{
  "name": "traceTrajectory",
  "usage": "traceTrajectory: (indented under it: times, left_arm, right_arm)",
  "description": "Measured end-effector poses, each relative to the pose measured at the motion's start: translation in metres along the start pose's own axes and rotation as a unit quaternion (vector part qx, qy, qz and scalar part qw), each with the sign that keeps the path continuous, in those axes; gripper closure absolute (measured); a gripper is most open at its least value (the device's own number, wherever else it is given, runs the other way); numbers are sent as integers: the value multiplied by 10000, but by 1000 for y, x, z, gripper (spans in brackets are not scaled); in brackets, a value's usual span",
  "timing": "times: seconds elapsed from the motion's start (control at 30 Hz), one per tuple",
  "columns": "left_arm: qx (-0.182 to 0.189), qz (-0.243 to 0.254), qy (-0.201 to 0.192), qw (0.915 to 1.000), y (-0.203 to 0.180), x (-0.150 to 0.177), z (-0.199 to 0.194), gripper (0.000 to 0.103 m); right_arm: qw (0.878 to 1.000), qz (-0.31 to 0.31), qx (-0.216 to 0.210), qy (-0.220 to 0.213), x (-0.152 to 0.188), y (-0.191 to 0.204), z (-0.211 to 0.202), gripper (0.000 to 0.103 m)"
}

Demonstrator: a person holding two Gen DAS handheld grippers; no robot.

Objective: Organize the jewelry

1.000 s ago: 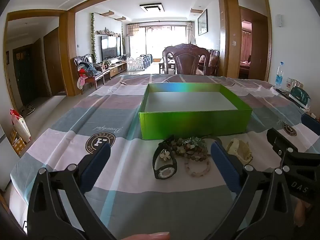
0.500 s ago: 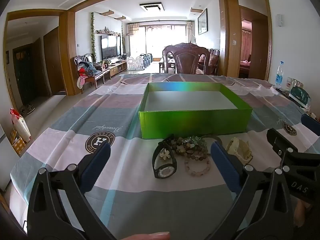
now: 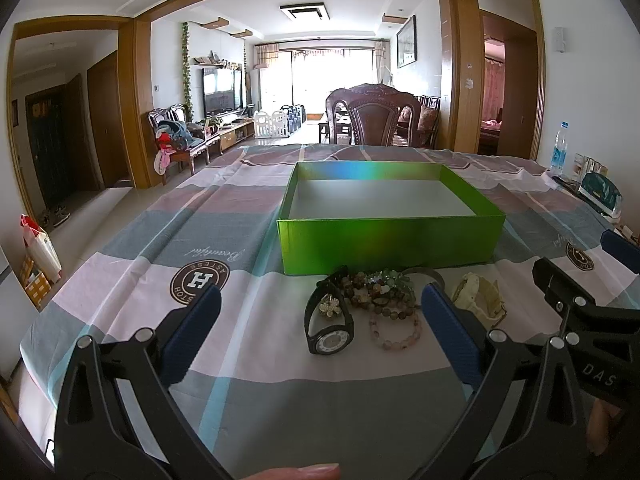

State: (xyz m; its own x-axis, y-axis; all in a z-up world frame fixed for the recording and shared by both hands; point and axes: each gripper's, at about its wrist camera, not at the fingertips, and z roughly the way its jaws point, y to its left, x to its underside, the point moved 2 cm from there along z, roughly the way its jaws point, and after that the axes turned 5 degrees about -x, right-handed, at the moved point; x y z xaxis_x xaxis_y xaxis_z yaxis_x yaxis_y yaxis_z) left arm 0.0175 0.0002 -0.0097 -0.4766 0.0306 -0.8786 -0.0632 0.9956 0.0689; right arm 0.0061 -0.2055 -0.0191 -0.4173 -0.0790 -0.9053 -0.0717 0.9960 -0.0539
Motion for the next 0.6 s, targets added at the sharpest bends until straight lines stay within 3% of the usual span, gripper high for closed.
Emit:
traceTrajectory:
  times: [0.6]
  left_arm:
    - [15, -7, 20, 10000, 0, 7, 2, 4]
  right_arm:
    - [10000, 9, 12, 5, 1, -1, 3, 2]
